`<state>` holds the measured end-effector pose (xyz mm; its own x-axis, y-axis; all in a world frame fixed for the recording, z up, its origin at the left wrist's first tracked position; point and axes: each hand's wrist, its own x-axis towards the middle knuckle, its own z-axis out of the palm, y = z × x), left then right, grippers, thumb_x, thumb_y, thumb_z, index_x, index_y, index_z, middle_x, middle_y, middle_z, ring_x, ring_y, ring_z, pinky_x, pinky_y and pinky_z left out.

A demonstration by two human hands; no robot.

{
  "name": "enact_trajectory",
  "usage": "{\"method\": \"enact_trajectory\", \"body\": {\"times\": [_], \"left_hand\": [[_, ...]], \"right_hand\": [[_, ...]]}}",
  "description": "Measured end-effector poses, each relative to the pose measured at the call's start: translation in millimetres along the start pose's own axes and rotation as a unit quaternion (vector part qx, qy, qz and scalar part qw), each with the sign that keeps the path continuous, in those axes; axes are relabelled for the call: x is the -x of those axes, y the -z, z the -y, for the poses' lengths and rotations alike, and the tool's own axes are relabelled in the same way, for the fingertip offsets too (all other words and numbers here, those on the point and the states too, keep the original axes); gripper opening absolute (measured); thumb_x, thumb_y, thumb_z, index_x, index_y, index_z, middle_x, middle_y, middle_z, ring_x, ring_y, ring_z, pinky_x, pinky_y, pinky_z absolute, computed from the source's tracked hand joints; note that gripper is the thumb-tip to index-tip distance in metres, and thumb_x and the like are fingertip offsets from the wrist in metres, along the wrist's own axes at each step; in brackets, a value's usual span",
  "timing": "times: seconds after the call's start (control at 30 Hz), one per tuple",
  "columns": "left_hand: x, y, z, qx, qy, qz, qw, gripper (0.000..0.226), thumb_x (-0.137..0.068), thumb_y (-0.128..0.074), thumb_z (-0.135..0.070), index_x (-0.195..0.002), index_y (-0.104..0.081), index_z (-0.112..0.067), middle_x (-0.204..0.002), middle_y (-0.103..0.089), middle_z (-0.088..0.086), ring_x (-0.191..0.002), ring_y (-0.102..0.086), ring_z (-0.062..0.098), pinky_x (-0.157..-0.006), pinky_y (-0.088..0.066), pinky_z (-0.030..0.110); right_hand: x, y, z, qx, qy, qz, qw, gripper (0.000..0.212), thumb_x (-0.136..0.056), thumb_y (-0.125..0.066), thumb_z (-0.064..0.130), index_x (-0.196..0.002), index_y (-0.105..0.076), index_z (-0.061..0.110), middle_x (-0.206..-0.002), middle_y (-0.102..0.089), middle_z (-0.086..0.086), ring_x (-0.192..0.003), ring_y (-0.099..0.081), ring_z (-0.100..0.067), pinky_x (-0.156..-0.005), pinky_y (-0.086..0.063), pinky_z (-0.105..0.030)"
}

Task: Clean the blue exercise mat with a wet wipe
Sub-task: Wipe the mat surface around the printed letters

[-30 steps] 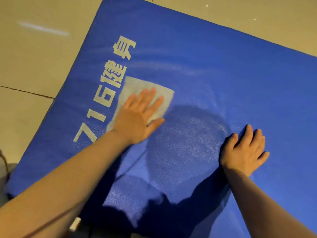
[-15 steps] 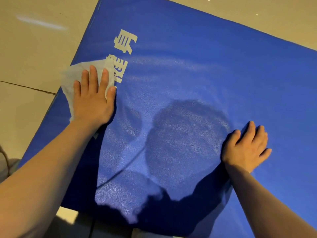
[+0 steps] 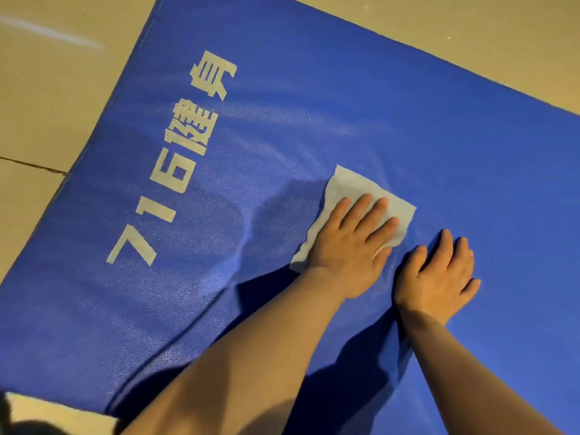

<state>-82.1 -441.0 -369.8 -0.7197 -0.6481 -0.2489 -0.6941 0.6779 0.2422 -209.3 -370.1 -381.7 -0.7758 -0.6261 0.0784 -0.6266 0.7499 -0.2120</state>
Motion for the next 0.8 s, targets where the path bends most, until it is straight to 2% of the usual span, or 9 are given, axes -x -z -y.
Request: {"method": "enact_trajectory", "body": {"times": [0.1, 0.17, 0.23, 0.33, 0.43, 0.57, 0.6, 0.67, 0.8], "left_hand": [[0.8, 7.4, 56.4, -0.008, -0.019, -0.065, 0.998, 0.063, -0.096, -0.009, -0.045, -0.15, -0.038, -0.033, -0.16, -0.031, -0.002, -0.148, -0.03, 0.023, -0.118, -0.008, 0.041], [17.0, 12.2, 113.0, 0.003, 0.049, -0.098, 0.994, 0.058, -0.099, -0.019, -0.046, -0.148, -0.044, -0.028, -0.157, -0.038, 0.004, -0.144, -0.037, 0.027, -0.117, -0.014, 0.042], [44.6, 21.1, 174.6, 0.025, 0.159, -0.114, 0.98, 0.064, -0.098, -0.013, -0.051, -0.153, -0.033, -0.026, -0.161, -0.027, 0.006, -0.148, -0.026, 0.03, -0.119, -0.009, 0.043], [103.1, 34.9, 237.7, 0.072, 0.323, -0.135, 0.934, 0.069, -0.095, -0.006, -0.052, -0.157, -0.022, -0.024, -0.165, -0.016, 0.009, -0.151, -0.014, 0.031, -0.118, -0.009, 0.051], [131.7, 32.6, 242.8, 0.087, 0.416, -0.169, 0.889, 0.065, -0.099, -0.012, -0.046, -0.158, -0.02, -0.019, -0.164, -0.014, 0.015, -0.149, -0.015, 0.039, -0.117, -0.012, 0.058], [107.3, 33.8, 218.7, 0.125, 0.509, -0.167, 0.835, 0.056, -0.108, -0.021, -0.038, -0.159, -0.011, -0.019, -0.165, -0.003, 0.016, -0.152, -0.003, 0.034, -0.12, -0.001, 0.051], [99.0, 33.9, 210.1, 0.123, 0.512, -0.157, 0.836, 0.056, -0.108, -0.022, -0.038, -0.159, -0.009, -0.018, -0.165, 0.0, 0.016, -0.152, 0.001, 0.034, -0.121, 0.002, 0.05], [83.1, 28.5, 186.0, 0.102, 0.473, -0.143, 0.863, 0.057, -0.108, -0.02, -0.04, -0.159, -0.006, -0.019, -0.165, 0.003, 0.016, -0.152, 0.004, 0.035, -0.12, 0.004, 0.049], [50.3, 13.4, 111.8, 0.089, 0.322, -0.103, 0.937, 0.067, -0.093, 0.005, -0.05, -0.155, -0.002, -0.023, -0.165, -0.002, 0.014, -0.152, 0.0, 0.035, -0.117, 0.009, 0.046]], "right_hand": [[-1.0, -0.7, -1.5, -0.01, -0.002, 0.001, 1.0, 0.063, -0.089, -0.024, 0.043, -0.145, -0.039, 0.018, -0.156, -0.03, -0.007, -0.145, -0.022, -0.024, -0.116, -0.01, -0.055], [-0.2, -0.9, -1.2, -0.011, 0.002, 0.002, 1.0, 0.06, -0.09, -0.026, 0.041, -0.143, -0.04, 0.017, -0.154, -0.032, -0.007, -0.143, -0.024, -0.025, -0.115, -0.012, -0.057], [0.5, -0.5, -0.7, -0.009, 0.007, -0.002, 1.0, 0.058, -0.09, -0.027, 0.04, -0.141, -0.04, 0.016, -0.152, -0.034, -0.008, -0.141, -0.027, -0.027, -0.113, -0.016, -0.059], [0.3, 0.8, -0.8, -0.011, 0.009, 0.002, 1.0, 0.059, -0.089, -0.026, 0.042, -0.141, -0.041, 0.017, -0.15, -0.035, -0.009, -0.14, -0.029, -0.027, -0.112, -0.018, -0.059], [0.3, 1.5, -0.6, -0.009, 0.007, 0.006, 1.0, 0.061, -0.089, -0.025, 0.043, -0.142, -0.04, 0.017, -0.152, -0.034, -0.008, -0.141, -0.027, -0.028, -0.113, -0.016, -0.059], [0.9, 2.5, 1.9, -0.018, 0.005, 0.005, 1.0, 0.064, -0.088, -0.024, 0.044, -0.145, -0.04, 0.017, -0.156, -0.03, -0.009, -0.144, -0.023, -0.027, -0.115, -0.012, -0.057], [1.1, 2.7, 2.0, -0.017, 0.006, 0.003, 1.0, 0.064, -0.089, -0.024, 0.044, -0.144, -0.04, 0.016, -0.156, -0.031, -0.01, -0.144, -0.024, -0.027, -0.115, -0.012, -0.057], [1.0, 2.8, 2.3, -0.016, 0.005, 0.0, 1.0, 0.064, -0.089, -0.024, 0.044, -0.143, -0.041, 0.015, -0.154, -0.032, -0.01, -0.143, -0.025, -0.028, -0.115, -0.013, -0.057], [1.1, 2.7, 1.2, -0.014, 0.005, -0.003, 1.0, 0.063, -0.089, -0.025, 0.043, -0.143, -0.043, 0.015, -0.153, -0.034, -0.01, -0.143, -0.026, -0.027, -0.115, -0.013, -0.057]]}}
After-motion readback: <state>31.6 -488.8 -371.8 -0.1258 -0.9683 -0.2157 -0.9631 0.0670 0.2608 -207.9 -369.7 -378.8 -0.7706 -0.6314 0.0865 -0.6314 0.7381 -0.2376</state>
